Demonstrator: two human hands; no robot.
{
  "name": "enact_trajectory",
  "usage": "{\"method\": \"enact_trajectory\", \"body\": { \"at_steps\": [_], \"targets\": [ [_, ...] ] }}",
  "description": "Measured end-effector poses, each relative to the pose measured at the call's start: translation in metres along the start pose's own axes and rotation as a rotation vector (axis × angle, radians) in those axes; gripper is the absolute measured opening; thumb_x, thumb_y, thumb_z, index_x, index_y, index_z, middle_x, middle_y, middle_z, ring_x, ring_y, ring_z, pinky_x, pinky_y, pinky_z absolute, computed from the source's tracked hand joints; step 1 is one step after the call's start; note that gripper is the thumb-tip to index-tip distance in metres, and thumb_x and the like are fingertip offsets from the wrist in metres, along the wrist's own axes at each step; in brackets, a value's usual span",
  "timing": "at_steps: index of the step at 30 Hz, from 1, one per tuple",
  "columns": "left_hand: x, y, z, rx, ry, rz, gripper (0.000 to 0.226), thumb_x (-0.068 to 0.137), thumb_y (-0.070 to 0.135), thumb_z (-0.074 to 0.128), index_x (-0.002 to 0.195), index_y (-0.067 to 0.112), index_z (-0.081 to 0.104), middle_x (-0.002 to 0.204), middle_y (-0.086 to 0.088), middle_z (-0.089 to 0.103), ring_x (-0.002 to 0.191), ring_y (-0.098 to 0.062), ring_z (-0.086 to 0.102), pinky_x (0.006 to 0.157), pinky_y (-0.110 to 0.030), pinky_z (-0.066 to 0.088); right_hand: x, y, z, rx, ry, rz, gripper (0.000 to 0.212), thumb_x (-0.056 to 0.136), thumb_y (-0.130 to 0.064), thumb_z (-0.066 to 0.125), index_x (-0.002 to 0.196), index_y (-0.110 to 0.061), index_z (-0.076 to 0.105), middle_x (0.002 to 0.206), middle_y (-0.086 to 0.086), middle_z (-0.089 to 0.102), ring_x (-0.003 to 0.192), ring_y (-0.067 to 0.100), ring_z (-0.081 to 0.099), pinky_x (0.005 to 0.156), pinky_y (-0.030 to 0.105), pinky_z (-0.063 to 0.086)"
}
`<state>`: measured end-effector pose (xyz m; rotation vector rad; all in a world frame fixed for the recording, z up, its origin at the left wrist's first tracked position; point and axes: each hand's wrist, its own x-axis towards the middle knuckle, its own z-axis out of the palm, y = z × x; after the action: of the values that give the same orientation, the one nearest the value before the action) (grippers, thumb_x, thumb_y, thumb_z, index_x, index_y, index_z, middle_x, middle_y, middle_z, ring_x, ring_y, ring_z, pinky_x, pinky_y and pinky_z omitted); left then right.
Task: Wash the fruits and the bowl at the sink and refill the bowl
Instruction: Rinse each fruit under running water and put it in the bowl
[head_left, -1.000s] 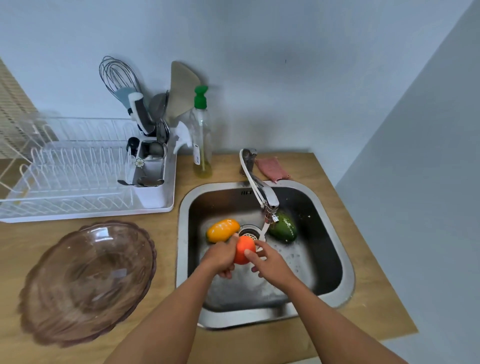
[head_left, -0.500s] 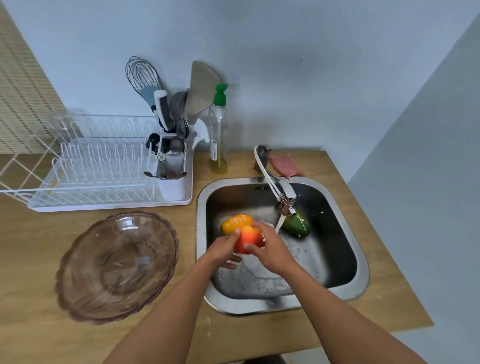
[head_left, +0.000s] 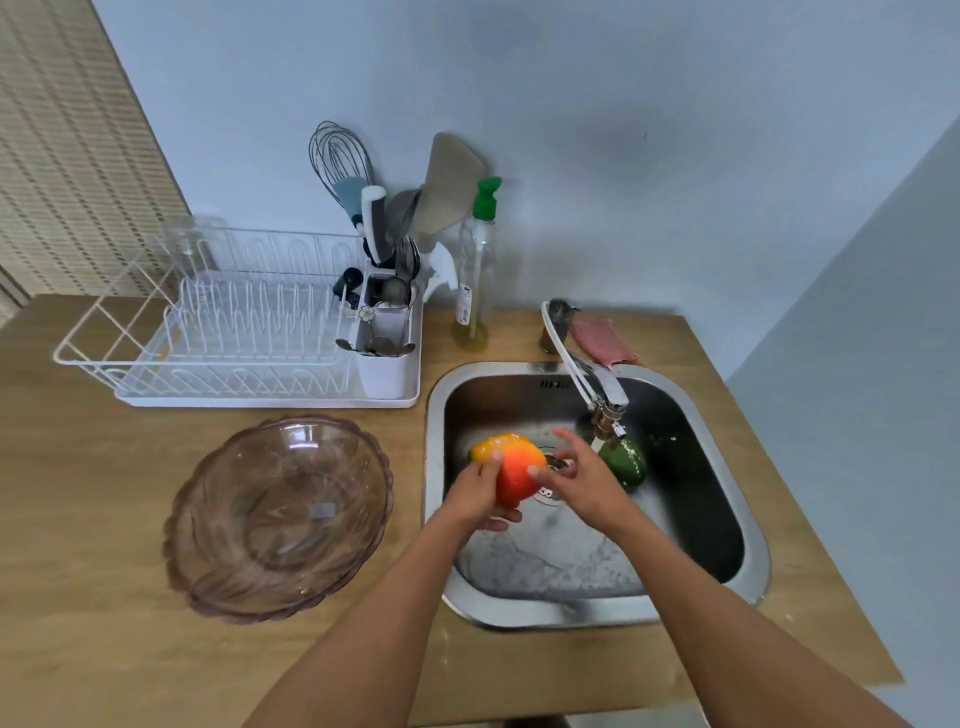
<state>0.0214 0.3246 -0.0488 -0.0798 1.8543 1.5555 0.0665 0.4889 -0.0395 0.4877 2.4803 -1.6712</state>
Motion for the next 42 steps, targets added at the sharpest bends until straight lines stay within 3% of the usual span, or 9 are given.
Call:
{"method": "enact_trajectory", "body": {
  "at_steps": [4,11,18,22,25,28,32,38,42],
  "targets": [
    [-0.008,-0.010,0.002,0.000,0.045,-0.029,0.058,0.100,0.054,0.027,0.128,0.006,0.044,0.091,-0.013,0.067,0.069,-0.023,0.069,0.065,-0.034,0.058,-0.007,0.005,0.022,-0.098,-0.057,0.088,0.061,0.086,-0.042,0.067,0.136,-0.014,0.044,0.116,0.005,0.058,0.092,0.021,0.064,0.062,0.028,0.055],
    [-0.017,-0.007,-0.003,-0.041,0.098,0.009,0.056,0.097,0.060,0.029,0.143,0.028,0.029,0.131,-0.012,0.052,0.086,-0.025,0.068,0.054,-0.032,0.059,-0.003,0.007,0.023,-0.428,0.079,-0.084,0.081,0.075,-0.034,0.079,0.143,-0.025,0.037,0.134,0.006,0.041,0.120,0.023,0.049,0.106,0.038,0.041],
    [-0.020,-0.005,-0.004,-0.023,-0.020,-0.040,0.057,0.095,0.057,0.044,0.132,0.013,0.044,0.104,-0.011,0.066,0.084,-0.023,0.070,0.071,-0.033,0.059,-0.013,0.006,0.029,-0.548,0.036,-0.251,0.082,0.074,-0.032,0.079,0.145,-0.031,0.037,0.147,-0.002,0.038,0.130,0.023,0.037,0.110,0.036,0.034],
    [-0.018,-0.007,-0.006,-0.143,0.011,-0.102,0.061,0.092,0.054,0.053,0.132,0.008,0.045,0.106,-0.015,0.068,0.084,-0.025,0.071,0.070,-0.032,0.060,-0.020,-0.008,0.035,-0.197,0.103,-0.195,0.065,0.084,-0.035,0.071,0.141,-0.028,0.041,0.141,-0.005,0.041,0.116,0.013,0.049,0.097,0.024,0.043],
    [-0.021,-0.002,-0.012,-0.327,-0.052,-0.196,0.059,0.093,0.056,0.049,0.123,0.006,0.052,0.111,-0.021,0.069,0.091,-0.028,0.070,0.077,-0.036,0.058,-0.017,-0.024,0.034,0.086,0.159,0.004,0.033,0.097,-0.041,0.048,0.126,-0.026,0.051,0.133,0.008,0.054,0.109,0.019,0.056,0.089,0.038,0.053],
    [-0.023,0.002,-0.015,-0.385,-0.072,-0.190,0.059,0.094,0.057,0.044,0.122,0.006,0.052,0.113,-0.022,0.068,0.095,-0.029,0.068,0.080,-0.038,0.056,-0.017,-0.025,0.030,0.005,0.071,0.125,0.038,0.099,-0.046,0.040,0.123,-0.021,0.055,0.117,0.004,0.061,0.105,0.020,0.057,0.088,0.042,0.053],
    [-0.024,-0.001,-0.019,-0.314,-0.058,-0.168,0.057,0.096,0.048,0.047,0.133,0.004,0.045,0.112,-0.020,0.064,0.094,-0.030,0.068,0.079,-0.037,0.059,-0.021,-0.022,0.029,0.250,-0.044,0.275,0.033,0.098,-0.042,0.047,0.123,-0.021,0.053,0.107,0.007,0.064,0.088,0.024,0.068,0.067,0.033,0.056],
    [-0.023,0.003,-0.017,-0.318,-0.071,-0.126,0.048,0.096,0.041,0.053,0.131,0.010,0.044,0.119,-0.021,0.058,0.095,-0.031,0.068,0.080,-0.038,0.060,-0.020,-0.014,0.024,0.304,0.009,0.126,0.022,0.087,-0.013,0.069,0.108,-0.018,0.064,0.117,0.011,0.062,0.098,0.024,0.063,0.075,0.032,0.055],
    [-0.023,0.002,-0.017,-0.375,-0.094,-0.031,0.050,0.093,0.032,0.063,0.136,0.014,0.045,0.134,-0.016,0.048,0.105,-0.031,0.063,0.082,-0.036,0.060,-0.018,-0.013,0.021,0.475,0.050,0.178,0.015,0.090,-0.015,0.065,0.104,-0.012,0.064,0.113,0.017,0.062,0.095,0.024,0.063,0.082,0.038,0.056]
  ]
}}
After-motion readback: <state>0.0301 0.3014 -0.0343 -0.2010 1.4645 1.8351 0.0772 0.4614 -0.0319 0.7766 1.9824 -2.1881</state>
